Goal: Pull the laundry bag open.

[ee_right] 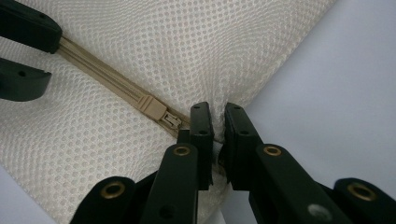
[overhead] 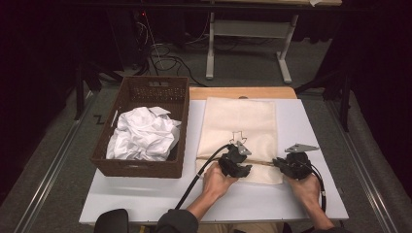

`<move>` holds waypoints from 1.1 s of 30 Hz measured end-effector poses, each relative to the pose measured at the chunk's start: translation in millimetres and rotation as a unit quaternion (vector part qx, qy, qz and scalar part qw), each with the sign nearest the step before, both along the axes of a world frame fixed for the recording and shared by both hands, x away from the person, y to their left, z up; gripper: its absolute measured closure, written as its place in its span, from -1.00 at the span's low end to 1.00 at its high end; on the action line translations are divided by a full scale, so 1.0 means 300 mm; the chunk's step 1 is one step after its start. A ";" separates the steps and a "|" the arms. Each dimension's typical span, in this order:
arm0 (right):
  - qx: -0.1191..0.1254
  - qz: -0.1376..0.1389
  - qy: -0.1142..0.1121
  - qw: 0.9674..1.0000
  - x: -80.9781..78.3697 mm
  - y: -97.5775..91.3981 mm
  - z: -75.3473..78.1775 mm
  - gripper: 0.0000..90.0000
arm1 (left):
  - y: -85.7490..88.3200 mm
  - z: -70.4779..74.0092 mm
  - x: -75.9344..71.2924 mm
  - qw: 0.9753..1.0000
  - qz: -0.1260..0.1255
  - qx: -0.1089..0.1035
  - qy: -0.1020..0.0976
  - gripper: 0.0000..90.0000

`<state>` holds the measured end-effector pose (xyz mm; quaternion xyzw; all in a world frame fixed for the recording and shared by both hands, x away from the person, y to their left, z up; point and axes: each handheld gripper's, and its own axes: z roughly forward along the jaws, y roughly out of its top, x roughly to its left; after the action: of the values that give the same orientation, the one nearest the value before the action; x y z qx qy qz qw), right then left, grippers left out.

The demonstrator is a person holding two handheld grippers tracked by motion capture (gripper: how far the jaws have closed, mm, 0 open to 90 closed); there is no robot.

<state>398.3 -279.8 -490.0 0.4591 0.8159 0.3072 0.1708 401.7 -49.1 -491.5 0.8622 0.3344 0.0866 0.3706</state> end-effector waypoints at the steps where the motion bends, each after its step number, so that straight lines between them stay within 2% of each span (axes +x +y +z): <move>1: 0.000 0.000 0.000 1.000 0.000 0.001 -0.001 0.87 | -0.006 0.000 0.002 1.000 -0.003 0.000 0.003 0.31; 11: 0.003 0.000 -0.002 1.000 -0.001 0.000 0.001 0.87 | -0.081 0.009 0.014 1.000 -0.019 -0.005 0.001 0.43; 17: 0.005 0.001 -0.006 1.000 -0.002 -0.001 0.001 0.87 | -0.101 0.001 0.024 0.999 -0.026 -0.018 0.010 0.48; 33: 0.016 0.002 -0.019 1.000 -0.010 -0.003 0.010 0.87 | -0.148 -0.025 0.039 0.999 -0.032 -0.033 0.019 0.71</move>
<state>395.4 -280.8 -487.0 0.4540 0.8085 0.3291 0.1787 413.4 -93.4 -499.1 0.8610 0.3165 0.0478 0.3951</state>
